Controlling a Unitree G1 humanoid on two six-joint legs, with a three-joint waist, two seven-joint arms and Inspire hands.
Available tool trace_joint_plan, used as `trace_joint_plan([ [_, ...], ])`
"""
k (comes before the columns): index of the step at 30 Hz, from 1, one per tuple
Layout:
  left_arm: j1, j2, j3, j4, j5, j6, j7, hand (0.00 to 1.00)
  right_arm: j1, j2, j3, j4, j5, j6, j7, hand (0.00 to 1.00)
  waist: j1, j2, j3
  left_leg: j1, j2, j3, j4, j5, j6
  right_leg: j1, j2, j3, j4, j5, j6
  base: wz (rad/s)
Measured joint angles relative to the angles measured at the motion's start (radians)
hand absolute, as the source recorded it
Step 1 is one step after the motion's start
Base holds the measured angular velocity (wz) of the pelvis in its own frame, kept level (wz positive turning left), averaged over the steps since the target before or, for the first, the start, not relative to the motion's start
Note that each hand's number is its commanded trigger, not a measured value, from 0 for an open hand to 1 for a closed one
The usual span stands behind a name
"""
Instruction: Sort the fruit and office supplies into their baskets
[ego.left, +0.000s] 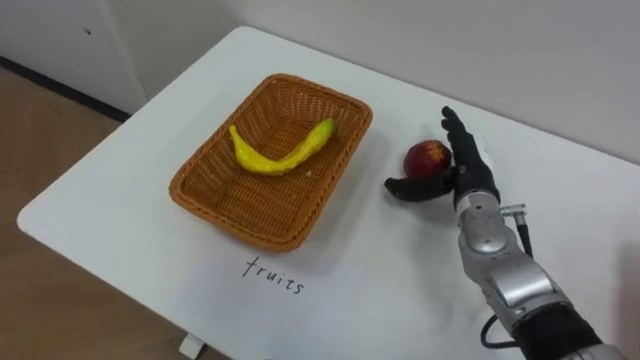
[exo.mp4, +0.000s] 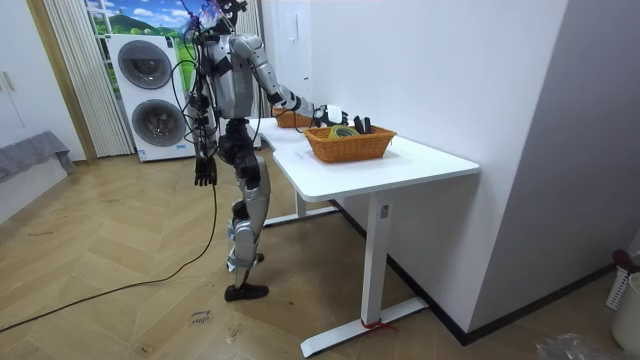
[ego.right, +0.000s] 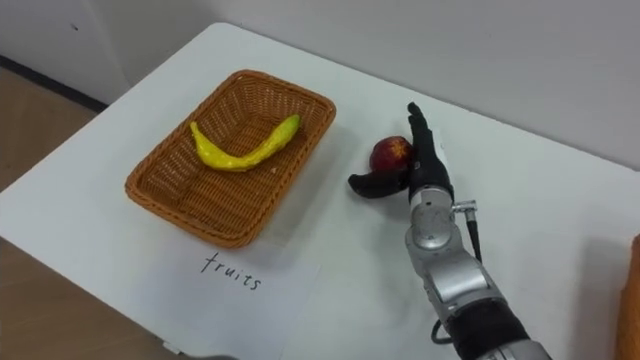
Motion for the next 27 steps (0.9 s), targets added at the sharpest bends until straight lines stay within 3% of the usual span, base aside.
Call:
trace_joint_plan([
  [4, 0.0, 0.0, 0.0, -0.001, 0.0, 0.001, -0.003, 0.0, 0.0, -0.001, 0.008, 0.022, -0.009, 0.002, 0.005, 0.0, 0.017, 0.003, 0.0023, 0.002, -0.002, -0.006, 0.001, 0.0, 0.0, 0.004, 0.0, 0.0, 0.0, -0.001, 0.001, 0.04],
  [15, 0.0, 0.001, 0.001, -0.015, -0.002, 0.007, -0.006, 0.0, 0.0, -0.015, 0.009, 0.031, -0.031, 0.001, 0.073, 0.0, 0.019, -0.001, 0.0007, -0.004, -0.004, -0.01, 0.006, 0.0, 0.0, 0.008, 0.0, -0.007, 0.0, -0.001, 0.001, 0.0],
  [21, 0.001, 0.013, 0.001, -0.06, -0.002, 0.012, -0.006, 0.0, -0.005, -0.026, 0.008, 0.058, -0.029, 0.001, 0.13, 0.0, 0.02, -0.01, -0.0046, -0.003, -0.004, -0.01, -0.001, 0.0, 0.0, 0.009, -0.001, -0.008, 0.0, -0.001, 0.001, 0.0],
  [24, 0.001, 0.022, 0.0, -0.062, -0.002, 0.012, -0.006, 0.0, -0.005, -0.029, 0.008, 0.069, -0.031, 0.001, 0.155, 0.0, 0.021, -0.02, -0.0029, 0.002, -0.004, -0.01, -0.002, 0.0, 0.0, 0.014, -0.001, -0.008, 0.0, -0.001, 0.001, 0.0],
  [25, 0.002, 0.025, 0.0, -0.062, -0.002, 0.013, -0.006, 0.0, -0.005, -0.033, 0.008, 0.073, -0.032, 0.0, 0.162, 0.33, 0.023, -0.023, -0.0018, 0.004, -0.004, -0.01, -0.004, 0.0, 0.0, 0.015, -0.001, -0.008, 0.0, -0.001, 0.001, 0.0],
  [26, 0.002, 0.027, 0.0, -0.062, -0.002, 0.013, -0.006, 0.0, -0.005, -0.037, 0.008, 0.076, -0.032, -0.002, 0.168, 1.0, 0.024, -0.025, -0.0009, 0.005, -0.005, -0.01, -0.004, 0.0, 0.0, 0.015, -0.002, -0.008, 0.0, -0.001, 0.001, 0.0],
  [27, 0.002, 0.029, 0.0, -0.062, -0.002, 0.013, -0.006, 0.0, -0.005, -0.039, 0.008, 0.077, -0.032, -0.003, 0.17, 1.0, 0.025, -0.025, -0.0005, 0.005, -0.005, -0.01, -0.004, 0.0, 0.0, 0.015, -0.002, -0.008, 0.0, -0.001, 0.001, 0.0],
])
